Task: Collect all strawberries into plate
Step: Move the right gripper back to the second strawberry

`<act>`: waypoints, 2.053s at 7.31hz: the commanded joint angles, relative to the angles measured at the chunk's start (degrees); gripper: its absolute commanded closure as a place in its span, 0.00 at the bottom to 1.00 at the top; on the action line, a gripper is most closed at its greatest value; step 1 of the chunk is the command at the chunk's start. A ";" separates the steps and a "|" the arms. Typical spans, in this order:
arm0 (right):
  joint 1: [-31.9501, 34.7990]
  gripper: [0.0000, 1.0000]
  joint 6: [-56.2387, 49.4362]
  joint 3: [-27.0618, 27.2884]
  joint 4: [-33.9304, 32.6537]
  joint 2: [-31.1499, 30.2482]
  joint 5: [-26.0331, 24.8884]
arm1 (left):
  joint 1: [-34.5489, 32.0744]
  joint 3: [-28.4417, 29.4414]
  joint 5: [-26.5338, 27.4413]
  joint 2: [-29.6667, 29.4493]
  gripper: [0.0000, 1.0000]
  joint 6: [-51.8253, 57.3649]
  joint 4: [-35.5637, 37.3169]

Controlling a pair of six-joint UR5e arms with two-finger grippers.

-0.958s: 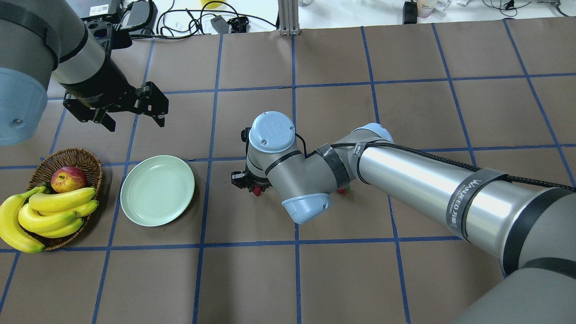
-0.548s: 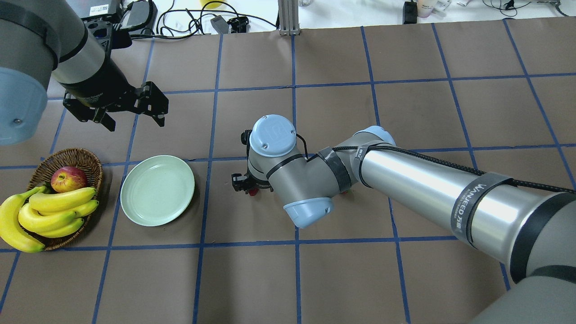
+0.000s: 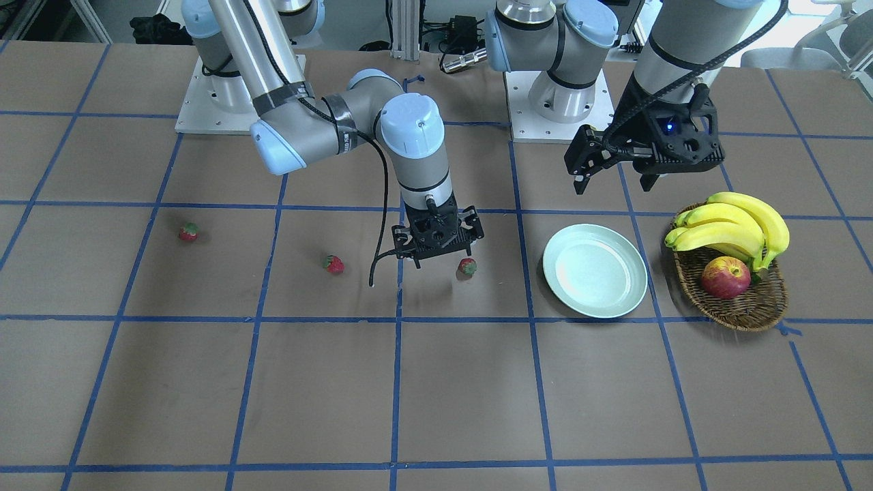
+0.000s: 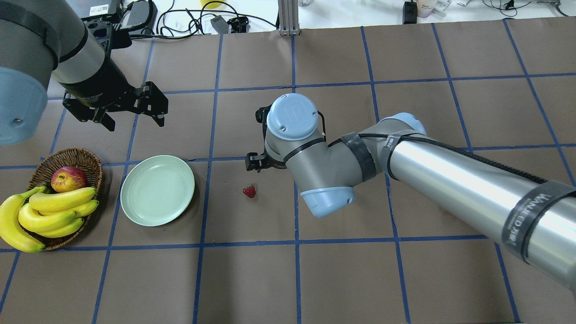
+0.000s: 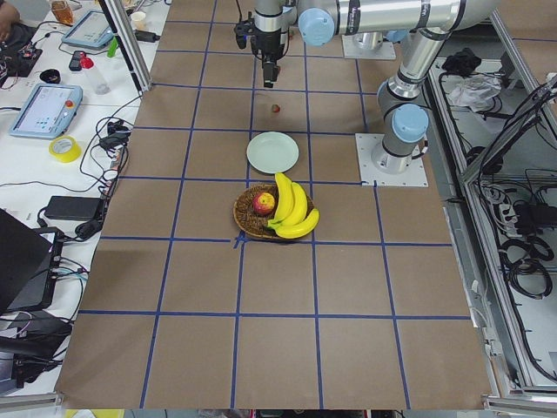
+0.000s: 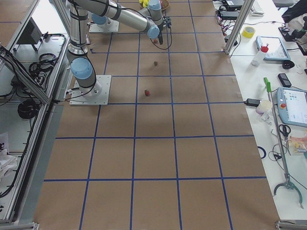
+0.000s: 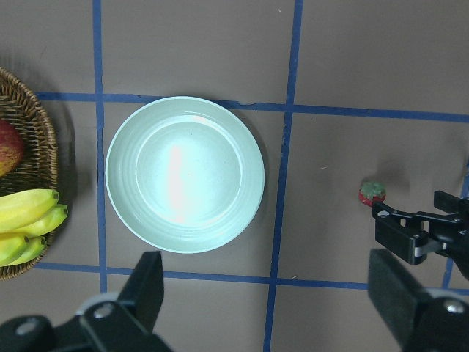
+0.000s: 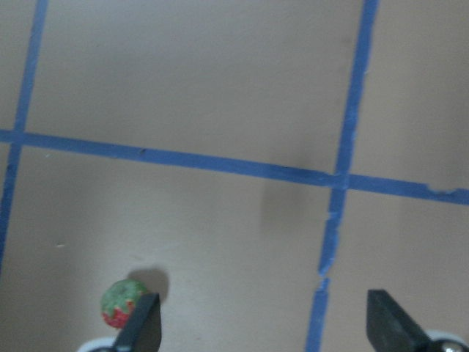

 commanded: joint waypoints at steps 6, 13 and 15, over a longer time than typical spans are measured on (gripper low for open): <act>-15.88 0.00 -31.57 11.44 5.51 -3.79 -0.29 | -0.09 0.07 -0.74 -0.09 0.00 0.00 0.17; -10.78 0.48 -32.90 11.29 5.65 -2.12 -1.25 | -0.09 0.07 -0.83 -0.18 0.00 -0.09 0.26; -10.78 0.85 -32.29 11.55 5.73 -2.03 -2.83 | -0.09 0.07 -0.22 -0.09 0.00 0.00 0.25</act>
